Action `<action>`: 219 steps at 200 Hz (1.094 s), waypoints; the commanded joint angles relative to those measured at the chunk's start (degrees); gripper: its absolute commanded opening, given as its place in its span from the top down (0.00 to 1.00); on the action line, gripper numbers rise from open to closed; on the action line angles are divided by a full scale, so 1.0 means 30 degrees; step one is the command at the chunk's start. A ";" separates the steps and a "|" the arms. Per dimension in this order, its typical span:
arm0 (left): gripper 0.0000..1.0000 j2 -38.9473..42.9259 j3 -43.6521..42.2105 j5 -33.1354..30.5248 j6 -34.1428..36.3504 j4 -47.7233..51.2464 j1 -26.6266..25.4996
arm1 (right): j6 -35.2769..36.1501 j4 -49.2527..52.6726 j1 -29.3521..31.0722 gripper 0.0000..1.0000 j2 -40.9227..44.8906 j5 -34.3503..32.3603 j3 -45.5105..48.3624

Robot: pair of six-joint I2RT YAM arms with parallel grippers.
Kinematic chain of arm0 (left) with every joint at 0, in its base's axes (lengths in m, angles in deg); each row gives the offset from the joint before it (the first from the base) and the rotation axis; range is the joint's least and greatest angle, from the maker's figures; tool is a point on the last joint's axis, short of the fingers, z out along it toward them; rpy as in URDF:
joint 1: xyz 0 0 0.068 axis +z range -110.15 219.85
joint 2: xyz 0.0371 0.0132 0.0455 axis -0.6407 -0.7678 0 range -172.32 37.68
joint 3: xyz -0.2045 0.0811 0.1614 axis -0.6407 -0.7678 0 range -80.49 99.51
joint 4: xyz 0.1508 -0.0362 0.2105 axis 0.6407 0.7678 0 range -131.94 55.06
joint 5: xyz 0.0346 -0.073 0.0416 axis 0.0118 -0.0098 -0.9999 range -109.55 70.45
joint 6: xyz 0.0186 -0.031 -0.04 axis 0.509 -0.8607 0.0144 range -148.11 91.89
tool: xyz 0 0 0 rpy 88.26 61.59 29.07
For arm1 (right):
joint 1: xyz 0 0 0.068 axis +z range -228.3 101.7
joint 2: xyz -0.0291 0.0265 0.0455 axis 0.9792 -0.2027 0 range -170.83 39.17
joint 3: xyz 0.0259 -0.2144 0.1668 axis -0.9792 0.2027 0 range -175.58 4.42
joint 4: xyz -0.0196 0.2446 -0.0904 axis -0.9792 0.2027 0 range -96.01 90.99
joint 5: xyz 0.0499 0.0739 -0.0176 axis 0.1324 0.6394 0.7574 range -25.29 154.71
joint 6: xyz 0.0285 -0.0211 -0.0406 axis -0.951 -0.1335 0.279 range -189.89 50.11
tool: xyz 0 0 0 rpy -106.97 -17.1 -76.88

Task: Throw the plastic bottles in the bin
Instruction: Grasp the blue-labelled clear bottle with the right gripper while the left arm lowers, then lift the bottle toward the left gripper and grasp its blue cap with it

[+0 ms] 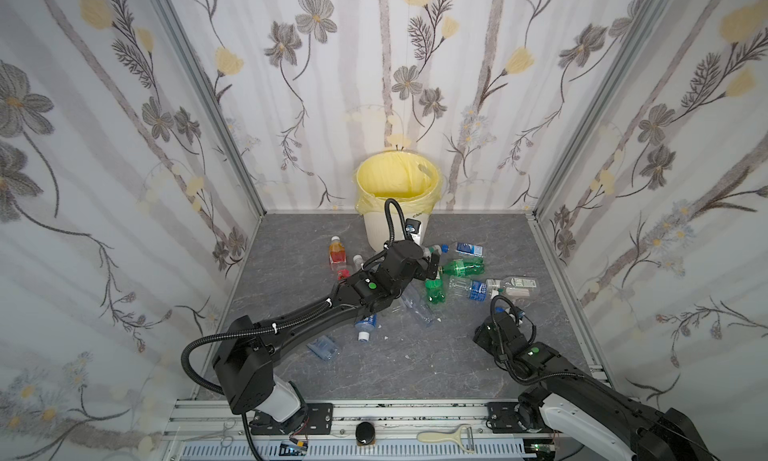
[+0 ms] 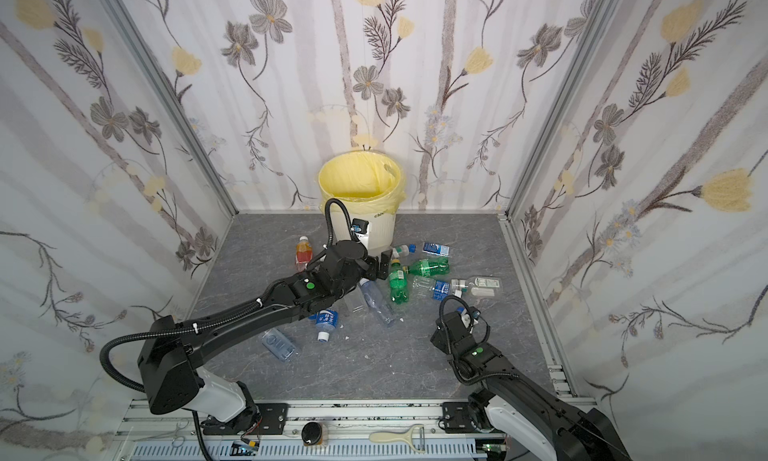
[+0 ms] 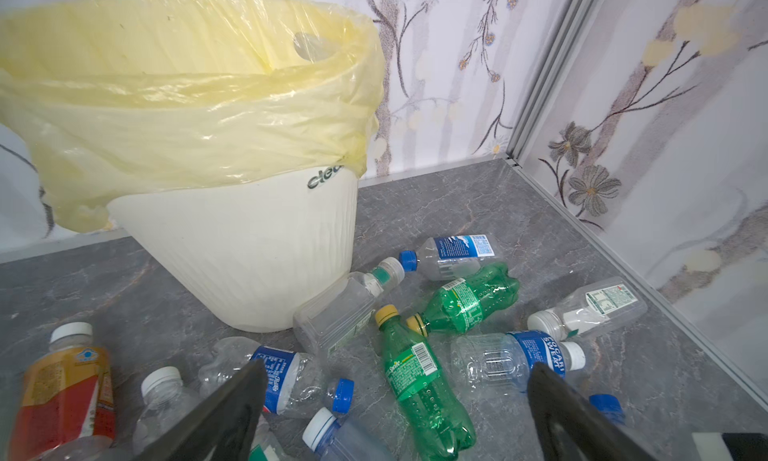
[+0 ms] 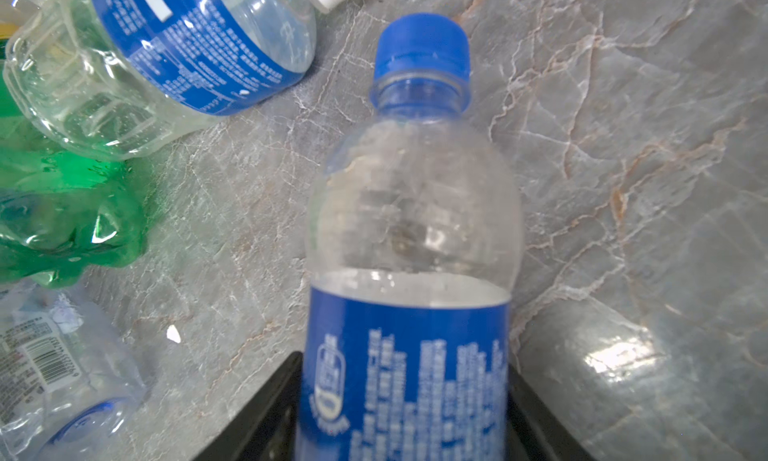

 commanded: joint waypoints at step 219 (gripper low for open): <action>0.00 0.0806 0.3845 1.1959 -0.6404 0.3052 0.5146 | 1.3441 -0.4993 0.4179 0.40 -0.6589 0.1708 -1.4570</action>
